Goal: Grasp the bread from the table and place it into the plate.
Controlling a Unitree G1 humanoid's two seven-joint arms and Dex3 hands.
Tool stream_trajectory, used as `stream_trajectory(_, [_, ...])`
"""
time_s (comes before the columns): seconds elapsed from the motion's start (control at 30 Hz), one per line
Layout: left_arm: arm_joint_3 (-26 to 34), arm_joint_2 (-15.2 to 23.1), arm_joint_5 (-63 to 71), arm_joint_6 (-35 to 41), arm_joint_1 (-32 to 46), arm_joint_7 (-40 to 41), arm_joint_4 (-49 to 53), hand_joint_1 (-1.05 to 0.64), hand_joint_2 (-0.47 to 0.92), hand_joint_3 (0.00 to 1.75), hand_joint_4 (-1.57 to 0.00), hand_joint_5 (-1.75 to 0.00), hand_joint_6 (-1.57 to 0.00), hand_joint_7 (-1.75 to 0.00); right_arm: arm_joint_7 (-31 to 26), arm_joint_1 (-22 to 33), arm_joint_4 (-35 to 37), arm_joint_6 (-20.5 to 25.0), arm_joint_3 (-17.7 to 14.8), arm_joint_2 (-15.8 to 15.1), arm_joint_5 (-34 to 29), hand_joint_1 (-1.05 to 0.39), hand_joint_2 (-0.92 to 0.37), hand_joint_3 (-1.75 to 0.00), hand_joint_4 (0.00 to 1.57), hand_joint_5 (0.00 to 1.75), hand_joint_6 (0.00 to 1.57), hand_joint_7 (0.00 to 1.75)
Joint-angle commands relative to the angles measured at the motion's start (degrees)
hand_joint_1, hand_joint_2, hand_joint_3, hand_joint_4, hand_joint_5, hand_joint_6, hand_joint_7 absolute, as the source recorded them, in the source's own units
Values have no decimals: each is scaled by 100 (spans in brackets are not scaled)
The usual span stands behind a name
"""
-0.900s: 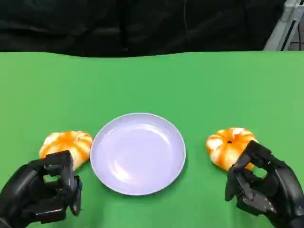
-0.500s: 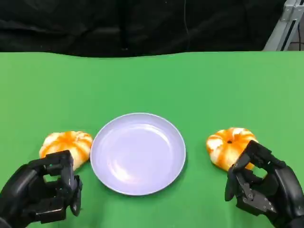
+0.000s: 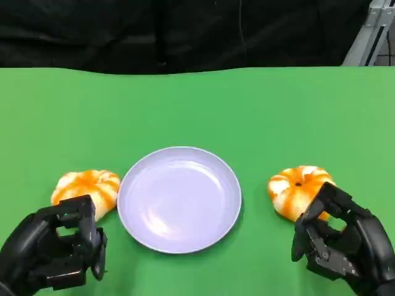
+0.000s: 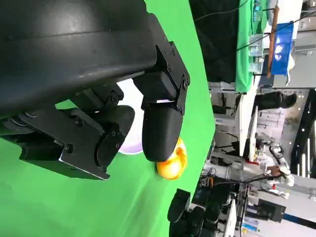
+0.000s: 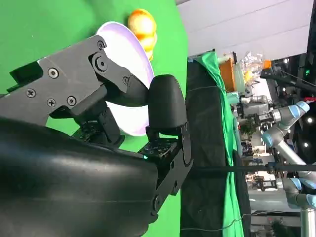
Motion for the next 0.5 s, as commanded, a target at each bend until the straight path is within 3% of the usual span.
stream_trajectory(0.03, [24, 75, 1068, -668, 83, 891, -216, -15, 72, 94, -54, -137, -47, -126, 9, 24, -50, -55, -50, -56, 65, -14, -63, -105, 86, 175, 61, 175])
stream_trajectory(0.07, [9, 142, 1745, -982, 129, 1392, -330, -37, 82, 67, -34, -95, -32, -81, 10, 38, -74, -45, -45, -61, 64, -13, -63, -105, 85, 175, 61, 175])
stream_trajectory(0.1, [-6, 185, 2210, -1192, 159, 1738, -397, -51, 87, 54, -26, -64, -29, -47, 11, 46, -90, -39, -42, -65, 63, -13, -63, -104, 85, 175, 61, 175])
stream_trajectory(0.13, [-21, 205, 2458, -1294, 172, 1926, -418, -60, 90, 45, -22, -43, -28, -25, 12, 51, -97, -38, -40, -66, 62, -13, -63, -104, 84, 175, 61, 175])
stream_trajectory(0.23, [-61, 294, 2918, -1278, 168, 2294, -495, -71, 92, 37, -8, -22, -25, -8, 2, 66, -126, -10, -38, -67, 64, -13, -64, -104, 84, 175, 61, 175])
stream_trajectory(0.5, [-288, 562, 3936, -1026, -34, 2980, -549, -74, 92, 31, -4, -14, -26, -4, -51, 93, -194, 69, -42, -65, 44, -13, -64, -103, 83, 175, 61, 175])
